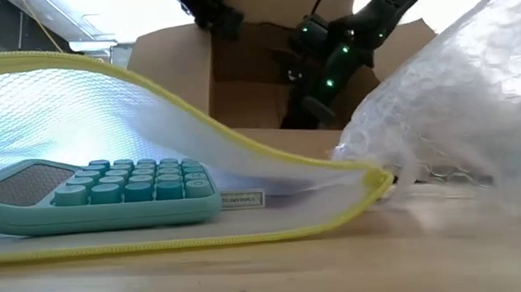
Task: Unpack boxes
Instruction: Put the black pen pack into the transparent zipper bag
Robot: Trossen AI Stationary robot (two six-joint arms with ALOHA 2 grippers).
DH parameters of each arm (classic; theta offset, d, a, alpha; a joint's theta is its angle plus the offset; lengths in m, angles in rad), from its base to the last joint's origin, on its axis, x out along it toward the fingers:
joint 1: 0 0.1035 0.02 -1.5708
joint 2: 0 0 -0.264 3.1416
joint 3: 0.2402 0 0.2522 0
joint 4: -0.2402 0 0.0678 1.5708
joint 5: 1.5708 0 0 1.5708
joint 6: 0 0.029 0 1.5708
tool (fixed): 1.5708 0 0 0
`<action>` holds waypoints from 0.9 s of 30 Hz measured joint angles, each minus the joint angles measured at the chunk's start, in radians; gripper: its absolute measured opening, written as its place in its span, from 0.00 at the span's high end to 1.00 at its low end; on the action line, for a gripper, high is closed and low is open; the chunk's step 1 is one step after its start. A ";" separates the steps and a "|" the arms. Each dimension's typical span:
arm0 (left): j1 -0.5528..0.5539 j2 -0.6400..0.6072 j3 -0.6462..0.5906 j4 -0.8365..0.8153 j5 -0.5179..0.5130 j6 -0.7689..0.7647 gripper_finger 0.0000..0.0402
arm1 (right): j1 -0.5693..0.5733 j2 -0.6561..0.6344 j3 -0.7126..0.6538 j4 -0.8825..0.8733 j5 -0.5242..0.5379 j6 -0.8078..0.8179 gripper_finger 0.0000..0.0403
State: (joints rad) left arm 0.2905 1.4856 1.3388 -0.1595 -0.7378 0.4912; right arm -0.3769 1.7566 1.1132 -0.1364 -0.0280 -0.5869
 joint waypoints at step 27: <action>0.000 0.000 0.000 -0.029 0.037 -0.043 0.92 | 0.000 0.158 0.299 -0.419 0.020 -0.212 0.39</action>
State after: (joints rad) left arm 0.2906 1.4857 1.3384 -0.1886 -0.7006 0.4477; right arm -0.3771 1.9141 1.4122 -0.5549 -0.0078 -0.7988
